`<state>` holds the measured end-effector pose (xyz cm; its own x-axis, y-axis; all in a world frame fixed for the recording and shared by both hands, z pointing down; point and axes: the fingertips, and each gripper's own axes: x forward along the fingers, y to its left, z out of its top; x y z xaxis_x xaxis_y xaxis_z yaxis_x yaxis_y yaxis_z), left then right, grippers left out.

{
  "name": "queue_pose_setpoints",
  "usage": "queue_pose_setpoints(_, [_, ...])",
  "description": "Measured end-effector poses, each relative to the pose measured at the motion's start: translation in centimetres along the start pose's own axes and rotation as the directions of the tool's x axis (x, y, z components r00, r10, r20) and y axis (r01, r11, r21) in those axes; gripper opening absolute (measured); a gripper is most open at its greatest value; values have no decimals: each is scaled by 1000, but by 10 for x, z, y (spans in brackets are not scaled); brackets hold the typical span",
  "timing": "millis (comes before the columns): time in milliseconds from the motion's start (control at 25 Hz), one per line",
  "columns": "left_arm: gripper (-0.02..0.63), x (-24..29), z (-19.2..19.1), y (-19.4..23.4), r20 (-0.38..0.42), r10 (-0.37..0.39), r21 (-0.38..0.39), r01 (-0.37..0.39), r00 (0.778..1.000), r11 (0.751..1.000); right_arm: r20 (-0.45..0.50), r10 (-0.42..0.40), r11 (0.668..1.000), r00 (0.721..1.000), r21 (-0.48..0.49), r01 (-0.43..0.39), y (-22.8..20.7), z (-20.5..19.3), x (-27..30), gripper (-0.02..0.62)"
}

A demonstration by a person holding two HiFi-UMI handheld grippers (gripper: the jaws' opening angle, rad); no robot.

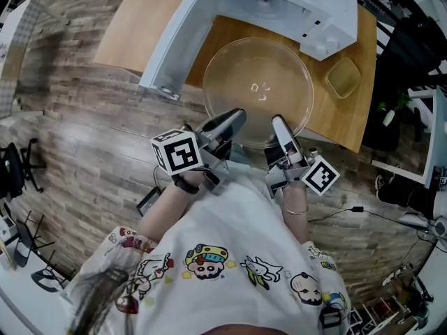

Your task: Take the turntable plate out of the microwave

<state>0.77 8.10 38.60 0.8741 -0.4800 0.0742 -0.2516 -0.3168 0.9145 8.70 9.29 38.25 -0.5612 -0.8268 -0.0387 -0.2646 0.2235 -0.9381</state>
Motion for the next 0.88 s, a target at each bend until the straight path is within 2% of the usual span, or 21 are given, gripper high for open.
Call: queue_pose_setpoints(880, [64, 2, 1, 1, -2, 23, 21, -23, 1000, 1000, -20, -1, 1000, 1000, 2, 1, -2, 1, 1, 80])
